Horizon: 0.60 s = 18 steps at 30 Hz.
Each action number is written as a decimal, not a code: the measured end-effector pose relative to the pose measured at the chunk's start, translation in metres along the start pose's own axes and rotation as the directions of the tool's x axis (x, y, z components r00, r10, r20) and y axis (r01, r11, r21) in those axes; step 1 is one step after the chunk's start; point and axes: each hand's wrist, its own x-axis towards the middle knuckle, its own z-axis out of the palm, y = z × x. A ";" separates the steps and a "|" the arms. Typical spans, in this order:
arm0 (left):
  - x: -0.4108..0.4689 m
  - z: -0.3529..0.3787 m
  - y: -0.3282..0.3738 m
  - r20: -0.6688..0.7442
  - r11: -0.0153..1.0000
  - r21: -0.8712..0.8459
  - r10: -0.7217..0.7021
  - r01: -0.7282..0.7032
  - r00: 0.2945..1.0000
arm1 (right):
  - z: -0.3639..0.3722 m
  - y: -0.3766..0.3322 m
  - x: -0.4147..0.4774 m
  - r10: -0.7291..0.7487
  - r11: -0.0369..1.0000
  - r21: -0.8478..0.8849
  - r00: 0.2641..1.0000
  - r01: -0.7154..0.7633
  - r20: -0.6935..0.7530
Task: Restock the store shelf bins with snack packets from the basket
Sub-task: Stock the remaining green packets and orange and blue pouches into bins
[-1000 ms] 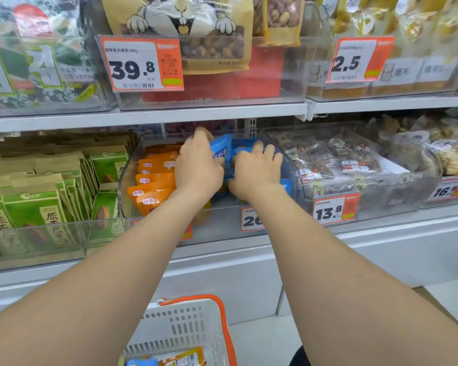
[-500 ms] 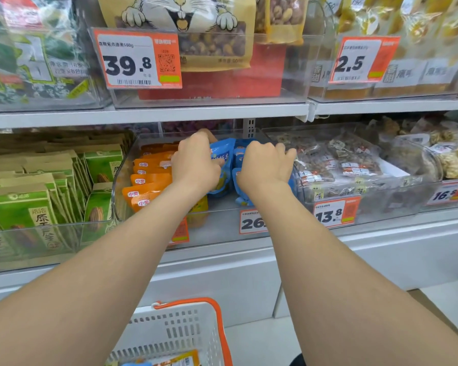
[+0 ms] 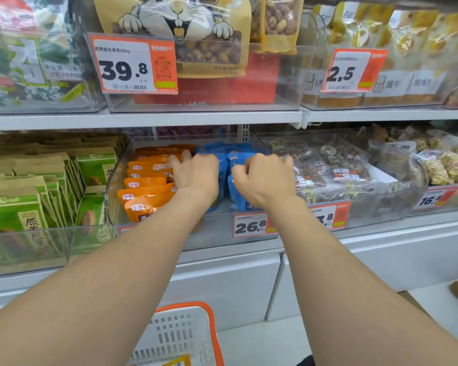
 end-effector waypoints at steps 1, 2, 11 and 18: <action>0.000 0.001 -0.001 -0.031 1.000 0.003 -0.004 0.004 1.000 | 0.000 0.002 -0.001 -0.020 1.000 -0.005 1.000 0.020 0.011; -0.001 0.002 -0.002 -0.059 1.000 -0.004 -0.011 0.011 0.998 | 0.000 0.004 -0.002 -0.036 0.999 -0.009 0.999 0.036 0.028; -0.011 -0.004 -0.008 -0.041 0.999 -0.036 -0.025 0.023 0.999 | -0.011 0.003 -0.013 -0.087 0.993 -0.072 0.991 0.095 0.105; -0.011 -0.001 0.007 -0.081 0.999 0.019 -0.040 0.042 0.996 | -0.014 0.007 -0.016 -0.094 0.982 -0.148 0.981 0.119 0.169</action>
